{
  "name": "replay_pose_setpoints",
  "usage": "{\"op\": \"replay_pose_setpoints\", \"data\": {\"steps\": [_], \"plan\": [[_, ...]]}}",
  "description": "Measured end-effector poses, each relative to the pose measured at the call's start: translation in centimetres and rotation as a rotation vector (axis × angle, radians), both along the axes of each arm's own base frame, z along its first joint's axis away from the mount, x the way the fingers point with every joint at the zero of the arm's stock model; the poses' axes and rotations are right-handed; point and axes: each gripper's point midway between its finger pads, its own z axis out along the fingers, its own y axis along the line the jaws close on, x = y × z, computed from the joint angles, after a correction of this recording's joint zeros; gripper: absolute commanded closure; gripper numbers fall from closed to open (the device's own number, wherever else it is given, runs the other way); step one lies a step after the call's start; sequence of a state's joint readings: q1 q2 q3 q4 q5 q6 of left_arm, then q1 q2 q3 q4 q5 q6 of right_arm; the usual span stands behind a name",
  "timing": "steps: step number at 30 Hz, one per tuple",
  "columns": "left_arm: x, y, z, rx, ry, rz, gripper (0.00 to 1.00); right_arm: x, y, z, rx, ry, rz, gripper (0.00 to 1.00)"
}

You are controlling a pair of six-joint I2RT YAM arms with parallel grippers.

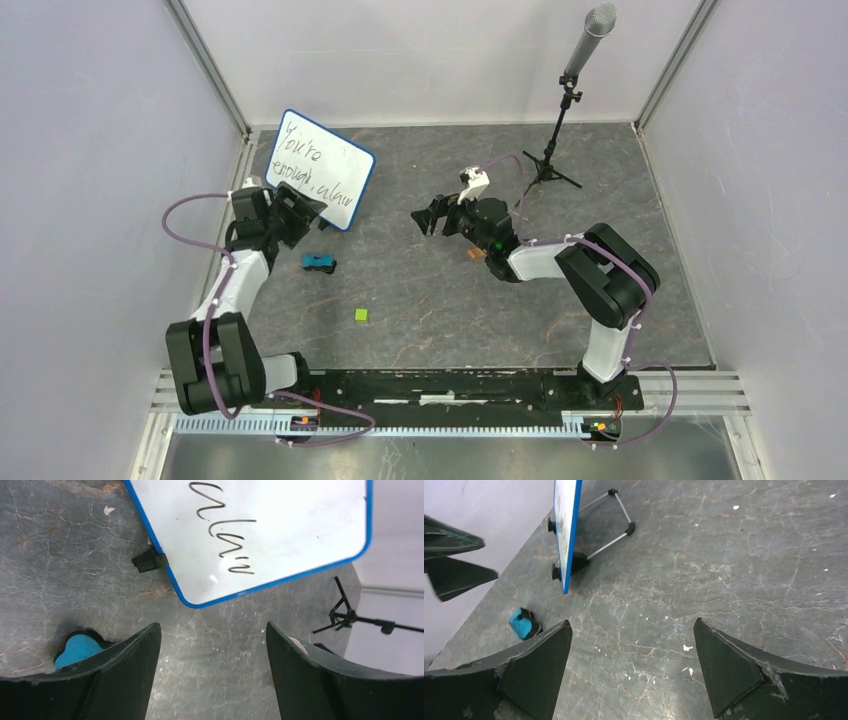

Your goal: Erase the whiteboard

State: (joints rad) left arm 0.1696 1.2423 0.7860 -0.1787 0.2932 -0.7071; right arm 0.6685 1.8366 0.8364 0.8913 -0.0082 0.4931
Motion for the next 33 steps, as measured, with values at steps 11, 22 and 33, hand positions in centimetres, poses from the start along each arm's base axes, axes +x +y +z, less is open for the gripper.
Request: {"op": "replay_pose_setpoints", "data": {"steps": [11,22,33], "plan": [[3.5,1.3,-7.0,-0.054,0.017,0.101,0.55,1.5,-3.3,-1.4,-0.003,0.054,0.085,0.03],[5.3,2.7,-9.5,-0.016,0.015,0.154,0.55,2.2,-4.1,-2.1,0.010,0.068,0.130,0.02],[6.0,2.4,-10.5,-0.047,0.013,0.124,0.70,1.8,-4.3,-2.4,0.010,0.075,0.143,0.03]]}}
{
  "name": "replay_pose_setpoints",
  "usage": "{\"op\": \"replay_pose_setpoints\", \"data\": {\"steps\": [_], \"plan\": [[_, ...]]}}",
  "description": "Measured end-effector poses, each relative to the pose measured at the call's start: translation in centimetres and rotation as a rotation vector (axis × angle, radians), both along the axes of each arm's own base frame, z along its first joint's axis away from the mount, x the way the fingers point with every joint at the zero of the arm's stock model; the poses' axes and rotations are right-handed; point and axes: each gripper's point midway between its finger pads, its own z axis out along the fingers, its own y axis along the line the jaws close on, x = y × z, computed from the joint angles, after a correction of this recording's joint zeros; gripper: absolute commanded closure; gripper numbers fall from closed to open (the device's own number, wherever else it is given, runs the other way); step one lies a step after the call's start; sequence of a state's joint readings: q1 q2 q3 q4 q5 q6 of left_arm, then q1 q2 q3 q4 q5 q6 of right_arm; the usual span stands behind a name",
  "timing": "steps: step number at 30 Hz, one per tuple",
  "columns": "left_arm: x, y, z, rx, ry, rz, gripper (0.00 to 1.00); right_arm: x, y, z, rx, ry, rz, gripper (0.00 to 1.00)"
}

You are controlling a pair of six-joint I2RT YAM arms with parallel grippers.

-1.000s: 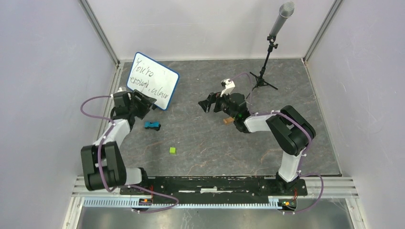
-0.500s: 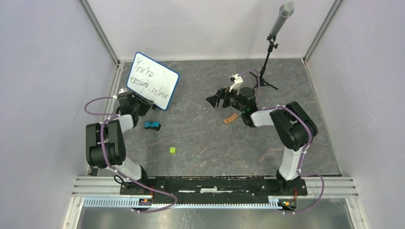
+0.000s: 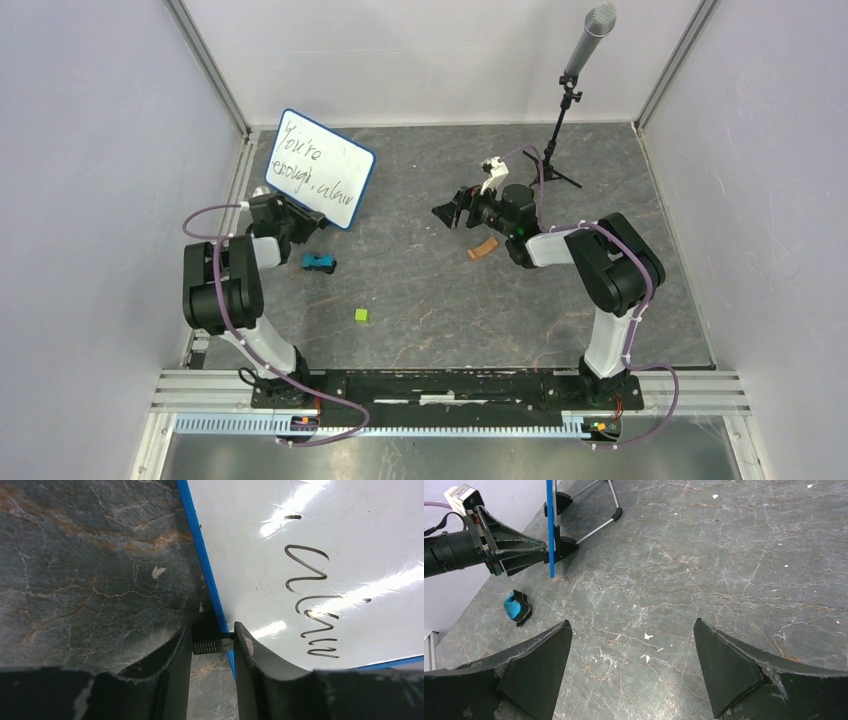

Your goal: Erase the whiteboard

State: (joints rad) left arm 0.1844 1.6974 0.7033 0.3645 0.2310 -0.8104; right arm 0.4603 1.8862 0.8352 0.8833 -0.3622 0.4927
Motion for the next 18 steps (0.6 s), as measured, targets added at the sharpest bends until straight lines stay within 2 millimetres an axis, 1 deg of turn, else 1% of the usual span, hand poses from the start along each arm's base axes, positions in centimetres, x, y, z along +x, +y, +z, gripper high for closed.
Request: {"op": "replay_pose_setpoints", "data": {"steps": [8,11,14,15,18], "plan": [[0.3,-0.8,0.1,-0.023,-0.045,-0.033,0.72,0.1,-0.2,0.0,0.000,0.001,-0.004,0.03],[0.4,-1.5,0.2,-0.020,-0.061,-0.051,0.73,0.1,-0.2,-0.1,-0.002,0.006,-0.002,0.03],[0.4,-3.2,0.3,-0.019,-0.070,-0.091,0.74,0.0,-0.1,-0.5,-0.005,0.016,0.003,0.03],[0.3,-4.1,0.3,-0.019,-0.071,-0.113,0.74,-0.1,-0.1,-0.7,-0.004,0.022,0.005,0.02],[0.1,-6.2,0.4,-0.009,-0.068,-0.161,0.71,-0.2,0.0,-0.9,0.000,0.032,0.011,0.03]]}}
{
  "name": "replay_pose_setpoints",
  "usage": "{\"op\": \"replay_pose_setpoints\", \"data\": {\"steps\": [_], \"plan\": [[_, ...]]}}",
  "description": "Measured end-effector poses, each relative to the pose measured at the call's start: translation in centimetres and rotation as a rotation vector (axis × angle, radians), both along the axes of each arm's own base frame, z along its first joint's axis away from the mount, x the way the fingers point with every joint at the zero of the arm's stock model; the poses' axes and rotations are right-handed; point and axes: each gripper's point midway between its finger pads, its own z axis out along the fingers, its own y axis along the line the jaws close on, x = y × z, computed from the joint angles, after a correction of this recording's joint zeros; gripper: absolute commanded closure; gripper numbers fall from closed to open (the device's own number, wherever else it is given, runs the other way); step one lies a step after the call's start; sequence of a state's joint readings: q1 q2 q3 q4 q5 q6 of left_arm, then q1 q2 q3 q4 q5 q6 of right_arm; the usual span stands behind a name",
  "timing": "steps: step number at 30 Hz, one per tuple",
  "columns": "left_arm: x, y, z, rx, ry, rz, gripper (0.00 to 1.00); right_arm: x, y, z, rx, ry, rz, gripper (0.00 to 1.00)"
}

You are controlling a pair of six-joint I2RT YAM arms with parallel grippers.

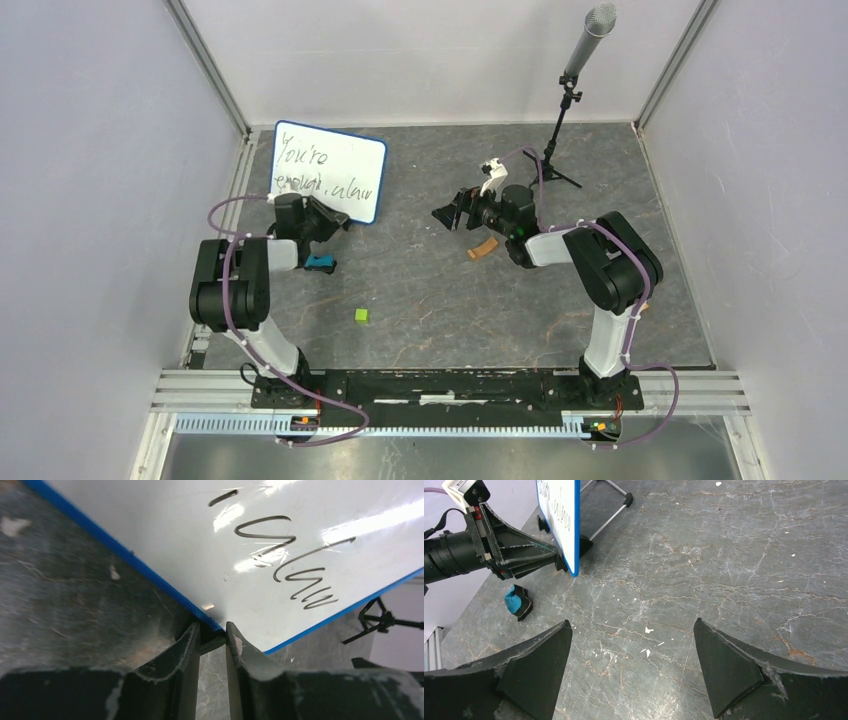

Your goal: Erase the whiteboard

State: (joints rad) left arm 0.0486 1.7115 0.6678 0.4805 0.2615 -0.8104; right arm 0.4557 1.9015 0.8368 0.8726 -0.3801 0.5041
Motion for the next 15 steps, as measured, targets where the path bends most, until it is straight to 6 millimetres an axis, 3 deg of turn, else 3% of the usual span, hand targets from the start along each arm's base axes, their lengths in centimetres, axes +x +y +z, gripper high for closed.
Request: {"op": "replay_pose_setpoints", "data": {"steps": [6,15], "plan": [[-1.3,-2.7,0.3,0.142,0.037,-0.094,0.52,-0.1,0.1,0.0,0.005,0.004,0.003,0.02],[-2.2,-3.3,0.8,0.365,0.098,-0.146,0.49,-0.1,0.1,0.1,0.011,0.011,0.001,0.03]]}}
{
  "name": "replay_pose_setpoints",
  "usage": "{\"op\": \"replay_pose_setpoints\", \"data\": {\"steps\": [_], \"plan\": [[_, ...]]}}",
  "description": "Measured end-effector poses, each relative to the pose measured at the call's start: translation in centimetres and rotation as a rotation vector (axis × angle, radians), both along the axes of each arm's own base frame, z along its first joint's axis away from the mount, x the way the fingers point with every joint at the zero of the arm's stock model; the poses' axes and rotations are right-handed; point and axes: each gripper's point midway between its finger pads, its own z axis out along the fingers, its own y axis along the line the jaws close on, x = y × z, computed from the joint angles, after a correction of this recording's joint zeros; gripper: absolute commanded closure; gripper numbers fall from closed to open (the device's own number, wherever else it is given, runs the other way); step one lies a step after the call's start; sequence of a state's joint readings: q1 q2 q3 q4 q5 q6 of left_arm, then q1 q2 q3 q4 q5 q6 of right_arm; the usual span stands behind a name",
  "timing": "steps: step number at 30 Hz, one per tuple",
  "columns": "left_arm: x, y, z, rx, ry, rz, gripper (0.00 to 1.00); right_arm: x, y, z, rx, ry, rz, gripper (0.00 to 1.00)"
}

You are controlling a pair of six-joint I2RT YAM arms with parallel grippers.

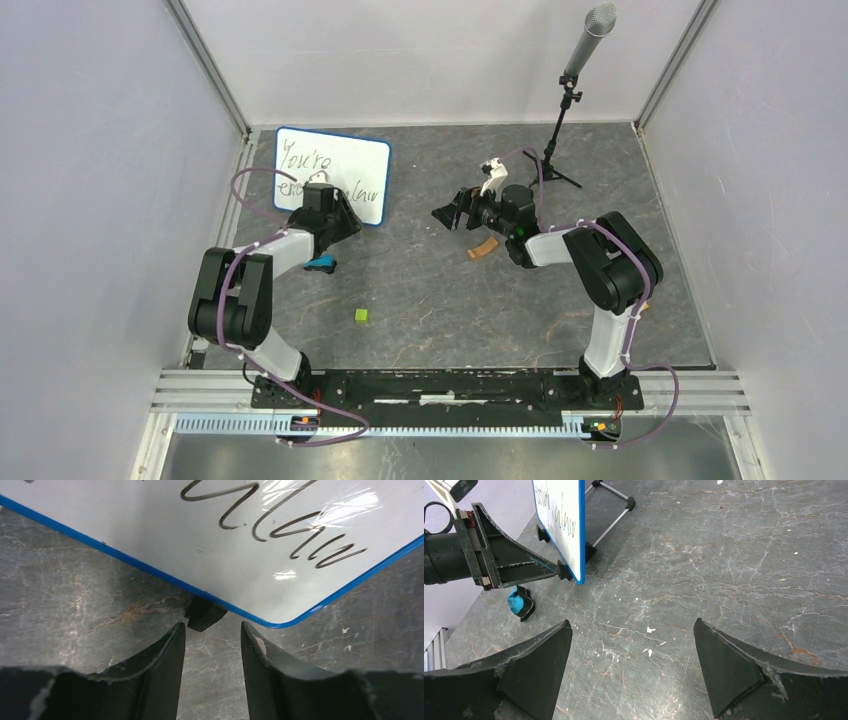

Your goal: Erase the whiteboard

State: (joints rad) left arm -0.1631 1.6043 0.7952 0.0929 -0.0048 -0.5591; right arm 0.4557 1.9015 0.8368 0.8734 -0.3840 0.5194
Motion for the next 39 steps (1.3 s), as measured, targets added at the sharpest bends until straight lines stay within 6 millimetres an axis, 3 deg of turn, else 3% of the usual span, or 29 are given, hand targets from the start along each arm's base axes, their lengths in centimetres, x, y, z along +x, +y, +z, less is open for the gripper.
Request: {"op": "replay_pose_setpoints", "data": {"steps": [6,16,22,32,39], "plan": [[-0.9,0.4,-0.6,0.073,0.046,-0.015,0.58,0.0,0.0,-0.1,0.000,0.001,0.000,0.03],[0.9,0.0,-0.6,0.117,0.065,-0.058,0.60,0.0,0.0,-0.5,-0.006,0.013,0.000,0.02],[1.2,-0.1,-1.0,0.156,0.094,-0.078,0.78,0.1,0.1,-0.4,-0.005,0.011,0.000,0.02],[1.4,-2.1,-0.9,0.243,0.083,-0.139,0.95,0.4,-0.1,-0.7,-0.023,0.030,-0.016,0.03],[0.5,-4.1,-1.0,0.284,0.053,-0.170,0.98,1.4,-2.3,-3.1,-0.135,0.090,-0.139,0.02]]}}
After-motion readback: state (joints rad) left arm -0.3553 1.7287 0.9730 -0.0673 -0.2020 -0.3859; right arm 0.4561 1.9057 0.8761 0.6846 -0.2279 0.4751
